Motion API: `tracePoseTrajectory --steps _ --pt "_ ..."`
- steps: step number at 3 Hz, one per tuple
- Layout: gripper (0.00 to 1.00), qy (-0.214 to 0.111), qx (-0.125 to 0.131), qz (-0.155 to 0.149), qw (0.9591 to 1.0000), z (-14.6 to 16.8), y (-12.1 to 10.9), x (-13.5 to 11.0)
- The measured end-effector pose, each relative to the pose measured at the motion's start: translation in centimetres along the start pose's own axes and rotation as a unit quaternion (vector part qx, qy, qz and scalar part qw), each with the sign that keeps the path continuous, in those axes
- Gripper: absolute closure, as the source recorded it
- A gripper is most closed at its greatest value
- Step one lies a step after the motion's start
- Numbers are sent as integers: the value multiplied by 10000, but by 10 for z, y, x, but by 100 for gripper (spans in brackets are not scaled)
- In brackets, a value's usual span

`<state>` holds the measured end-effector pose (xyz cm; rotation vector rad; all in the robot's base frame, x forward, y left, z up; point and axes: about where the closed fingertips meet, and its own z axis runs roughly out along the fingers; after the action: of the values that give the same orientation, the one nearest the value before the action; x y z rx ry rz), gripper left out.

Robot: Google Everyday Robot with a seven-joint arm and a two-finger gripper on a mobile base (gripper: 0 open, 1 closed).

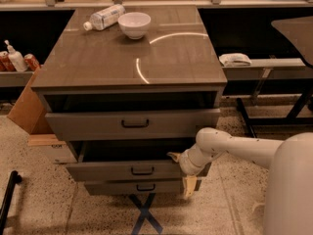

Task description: Open middle drawer

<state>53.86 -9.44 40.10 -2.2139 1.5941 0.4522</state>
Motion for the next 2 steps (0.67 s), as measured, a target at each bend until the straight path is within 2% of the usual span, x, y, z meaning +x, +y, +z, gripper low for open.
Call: tracePoseTrajectory --steps 1,2 --pt "19 58 -207 40 9998 6 7 -3" --pt "49 68 -212 42 9997 1 7 -5"
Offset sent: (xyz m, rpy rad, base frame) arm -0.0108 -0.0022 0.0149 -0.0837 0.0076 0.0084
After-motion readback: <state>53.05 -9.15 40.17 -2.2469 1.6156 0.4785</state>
